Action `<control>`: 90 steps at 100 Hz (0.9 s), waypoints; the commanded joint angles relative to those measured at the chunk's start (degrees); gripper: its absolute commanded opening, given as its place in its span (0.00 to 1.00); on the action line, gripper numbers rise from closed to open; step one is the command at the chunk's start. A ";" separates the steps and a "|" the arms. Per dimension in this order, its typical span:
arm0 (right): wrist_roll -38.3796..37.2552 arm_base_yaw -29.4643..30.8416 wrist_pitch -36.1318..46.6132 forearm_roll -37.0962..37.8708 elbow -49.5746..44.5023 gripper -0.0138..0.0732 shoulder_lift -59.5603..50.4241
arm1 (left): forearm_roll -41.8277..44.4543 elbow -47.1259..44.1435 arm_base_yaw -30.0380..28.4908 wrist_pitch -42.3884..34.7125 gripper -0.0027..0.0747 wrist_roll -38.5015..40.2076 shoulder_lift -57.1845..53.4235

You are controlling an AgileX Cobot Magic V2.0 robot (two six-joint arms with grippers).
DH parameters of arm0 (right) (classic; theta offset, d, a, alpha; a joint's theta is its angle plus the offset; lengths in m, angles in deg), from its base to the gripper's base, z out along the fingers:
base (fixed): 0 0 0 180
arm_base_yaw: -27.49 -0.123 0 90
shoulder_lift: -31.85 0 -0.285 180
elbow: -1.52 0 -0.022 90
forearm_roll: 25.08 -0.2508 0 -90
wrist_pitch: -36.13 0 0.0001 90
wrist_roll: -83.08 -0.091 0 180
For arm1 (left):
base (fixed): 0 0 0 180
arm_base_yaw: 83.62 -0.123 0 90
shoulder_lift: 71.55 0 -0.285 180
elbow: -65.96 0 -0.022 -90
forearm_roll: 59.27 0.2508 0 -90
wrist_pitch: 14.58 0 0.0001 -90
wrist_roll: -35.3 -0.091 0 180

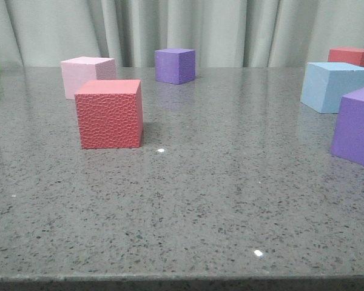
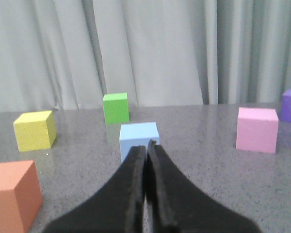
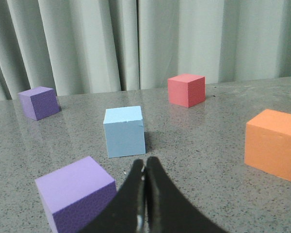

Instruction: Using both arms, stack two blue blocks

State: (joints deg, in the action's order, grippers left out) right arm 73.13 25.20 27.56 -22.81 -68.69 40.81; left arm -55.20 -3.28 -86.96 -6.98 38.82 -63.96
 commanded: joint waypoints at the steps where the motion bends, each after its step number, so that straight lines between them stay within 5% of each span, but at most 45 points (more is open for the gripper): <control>1: 0.31 0.36 -0.89 0.05 6.17 0.09 3.85 | -0.20 6.08 -0.09 -1.19 0.01 0.25 2.32; 26: 0.31 0.36 -12.34 0.05 19.42 0.09 13.81 | -5.44 18.53 -0.09 4.86 0.01 0.25 12.86; 66: 0.54 0.36 -18.45 0.44 31.15 0.09 26.25 | -5.88 32.50 -0.09 11.55 0.03 0.25 30.69; 76: 1.57 0.36 -18.51 0.44 31.14 0.10 27.92 | -5.88 33.71 -0.09 11.30 0.14 -0.77 32.55; 90: 1.63 0.36 -18.46 0.44 31.14 0.26 29.17 | -5.88 34.02 -0.09 10.67 0.45 -0.90 33.15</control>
State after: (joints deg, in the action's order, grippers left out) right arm 73.93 25.20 5.18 -22.83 -39.58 68.94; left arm -60.49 28.49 -86.96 8.37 38.20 -31.44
